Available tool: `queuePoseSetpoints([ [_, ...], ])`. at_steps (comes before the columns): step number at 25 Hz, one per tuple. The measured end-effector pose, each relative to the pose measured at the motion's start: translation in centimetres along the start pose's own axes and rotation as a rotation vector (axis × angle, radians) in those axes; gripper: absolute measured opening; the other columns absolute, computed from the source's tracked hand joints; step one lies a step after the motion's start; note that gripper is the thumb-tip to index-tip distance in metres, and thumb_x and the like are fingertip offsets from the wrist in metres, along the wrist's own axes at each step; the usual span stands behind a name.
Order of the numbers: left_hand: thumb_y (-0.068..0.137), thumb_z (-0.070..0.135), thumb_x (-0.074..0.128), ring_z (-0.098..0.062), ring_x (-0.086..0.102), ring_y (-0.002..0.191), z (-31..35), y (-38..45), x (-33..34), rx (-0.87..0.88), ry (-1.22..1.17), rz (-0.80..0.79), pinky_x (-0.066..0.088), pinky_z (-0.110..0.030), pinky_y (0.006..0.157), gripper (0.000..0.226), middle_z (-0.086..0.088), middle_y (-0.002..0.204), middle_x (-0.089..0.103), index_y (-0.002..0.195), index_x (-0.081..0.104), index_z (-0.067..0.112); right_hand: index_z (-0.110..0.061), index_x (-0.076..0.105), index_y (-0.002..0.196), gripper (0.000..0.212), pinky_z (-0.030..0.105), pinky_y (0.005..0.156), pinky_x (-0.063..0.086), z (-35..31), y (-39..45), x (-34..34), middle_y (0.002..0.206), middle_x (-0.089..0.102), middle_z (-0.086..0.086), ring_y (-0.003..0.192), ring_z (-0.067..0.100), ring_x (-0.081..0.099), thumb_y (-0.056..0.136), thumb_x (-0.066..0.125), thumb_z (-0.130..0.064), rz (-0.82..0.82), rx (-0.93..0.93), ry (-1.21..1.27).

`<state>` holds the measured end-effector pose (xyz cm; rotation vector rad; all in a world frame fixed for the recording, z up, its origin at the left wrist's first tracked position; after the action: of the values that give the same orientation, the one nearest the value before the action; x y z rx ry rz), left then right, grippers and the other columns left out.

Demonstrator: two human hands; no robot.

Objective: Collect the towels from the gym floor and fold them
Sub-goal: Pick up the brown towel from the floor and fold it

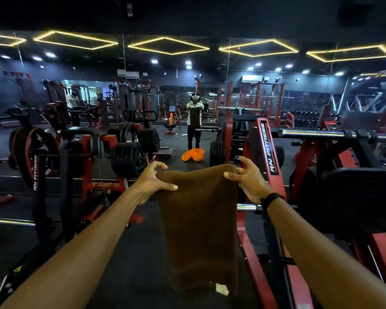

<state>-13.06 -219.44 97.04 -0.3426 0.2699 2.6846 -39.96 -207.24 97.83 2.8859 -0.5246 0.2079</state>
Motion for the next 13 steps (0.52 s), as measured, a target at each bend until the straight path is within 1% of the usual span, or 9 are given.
queuePoseSetpoints([
  [1, 0.052, 0.005, 0.09, -0.029, 0.057, 0.104, 0.0, 0.0, -0.1, 0.019, 0.028, 0.027, 0.056, -0.041, 0.078, 0.063, -0.015, 0.12, 0.053, 0.101, 0.056, 0.024, -0.01, 0.024, 0.147, 0.085, 0.04, 0.09, 0.053, -0.2, 0.1, 0.1, 0.114, 0.063, 0.019, 0.108, 0.028, 0.062, 0.077, 0.067, 0.012, -0.034, -0.002, -0.064],
  [2, 0.052, 0.007, 0.091, -0.027, 0.057, 0.102, 0.2, 0.1, -0.2, 0.045, 0.1, 0.043, 0.056, -0.039, 0.077, 0.059, -0.012, 0.116, 0.055, 0.099, 0.057, 0.023, -0.009, 0.033, 0.144, 0.08, 0.042, 0.093, 0.052, -0.4, 0.1, 0.2, 0.116, 0.063, 0.018, 0.11, 0.028, 0.061, 0.075, 0.069, 0.011, -0.046, -0.034, -0.205],
  [3, 0.054, 0.009, 0.09, -0.024, 0.057, 0.1, 0.6, 0.0, -0.1, 0.076, 0.215, 0.038, 0.054, -0.034, 0.073, 0.054, -0.007, 0.112, 0.056, 0.096, 0.059, 0.022, -0.008, 0.046, 0.135, 0.069, 0.041, 0.094, 0.052, -0.6, 0.2, 0.3, 0.116, 0.063, 0.015, 0.111, 0.027, 0.061, 0.074, 0.073, 0.008, -0.031, -0.092, -0.383],
  [5, 0.061, 0.011, 0.087, -0.02, 0.055, 0.098, 1.2, 0.1, 0.3, 0.154, 0.47, 0.036, 0.044, -0.021, 0.064, 0.042, -0.001, 0.106, 0.058, 0.094, 0.062, 0.022, -0.015, 0.065, 0.108, 0.04, 0.038, 0.09, 0.054, -0.6, 0.1, 0.3, 0.106, 0.066, 0.008, 0.104, 0.024, 0.063, 0.072, 0.078, -0.001, 0.031, -0.214, -0.66],
  [6, 0.065, 0.01, 0.085, -0.019, 0.055, 0.098, 1.5, 0.0, 0.6, 0.181, 0.517, 0.064, 0.04, -0.018, 0.062, 0.038, 0.001, 0.104, 0.057, 0.095, 0.063, 0.021, -0.02, 0.067, 0.096, 0.03, 0.036, 0.086, 0.055, -0.5, 0.0, 0.2, 0.1, 0.067, 0.004, 0.098, 0.021, 0.064, 0.073, 0.079, -0.006, 0.053, -0.246, -0.732],
  [8, 0.069, 0.01, 0.082, -0.018, 0.055, 0.096, 1.3, 0.2, 0.5, 0.17, 0.428, 0.151, 0.042, -0.018, 0.063, 0.037, -0.001, 0.103, 0.057, 0.098, 0.061, 0.019, -0.023, 0.066, 0.085, 0.022, 0.032, 0.079, 0.054, -0.2, -0.1, -0.1, 0.09, 0.065, 0.001, 0.088, 0.016, 0.062, 0.073, 0.081, -0.013, 0.119, -0.276, -0.773],
  [10, 0.071, 0.012, 0.081, -0.02, 0.058, 0.094, 0.9, 0.4, -0.1, 0.134, 0.297, 0.215, 0.049, -0.026, 0.071, 0.032, -0.004, 0.101, 0.06, 0.097, 0.062, 0.017, -0.019, 0.066, 0.081, 0.019, 0.03, 0.072, 0.053, -0.3, -0.2, -0.4, 0.081, 0.064, 0.001, 0.078, 0.013, 0.059, 0.072, 0.082, -0.014, 0.175, -0.306, -0.767],
  [11, 0.073, 0.013, 0.08, -0.021, 0.059, 0.093, 0.9, 0.4, -0.3, 0.137, 0.321, 0.228, 0.049, -0.029, 0.073, 0.026, -0.004, 0.097, 0.062, 0.094, 0.064, 0.016, -0.016, 0.067, 0.081, 0.017, 0.029, 0.071, 0.052, -0.4, -0.2, -0.4, 0.079, 0.063, 0.0, 0.076, 0.011, 0.058, 0.072, 0.082, -0.013, 0.181, -0.311, -0.762],
  [13, 0.077, 0.014, 0.077, -0.019, 0.062, 0.088, 1.1, 0.3, -0.5, 0.171, 0.443, 0.24, 0.048, -0.028, 0.072, 0.013, -0.002, 0.086, 0.065, 0.085, 0.067, 0.017, -0.011, 0.067, 0.082, 0.015, 0.026, 0.072, 0.048, -0.6, -0.2, -0.2, 0.078, 0.06, -0.004, 0.076, 0.008, 0.055, 0.074, 0.08, -0.011, 0.188, -0.317, -0.771],
])
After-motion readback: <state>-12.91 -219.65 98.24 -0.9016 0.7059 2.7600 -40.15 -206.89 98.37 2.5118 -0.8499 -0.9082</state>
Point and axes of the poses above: each hand's wrist, its own y-axis towards the middle knuckle, its own x-axis out of the palm, z = x × y, the point moved 5 cm from there along y, towards the middle knuckle
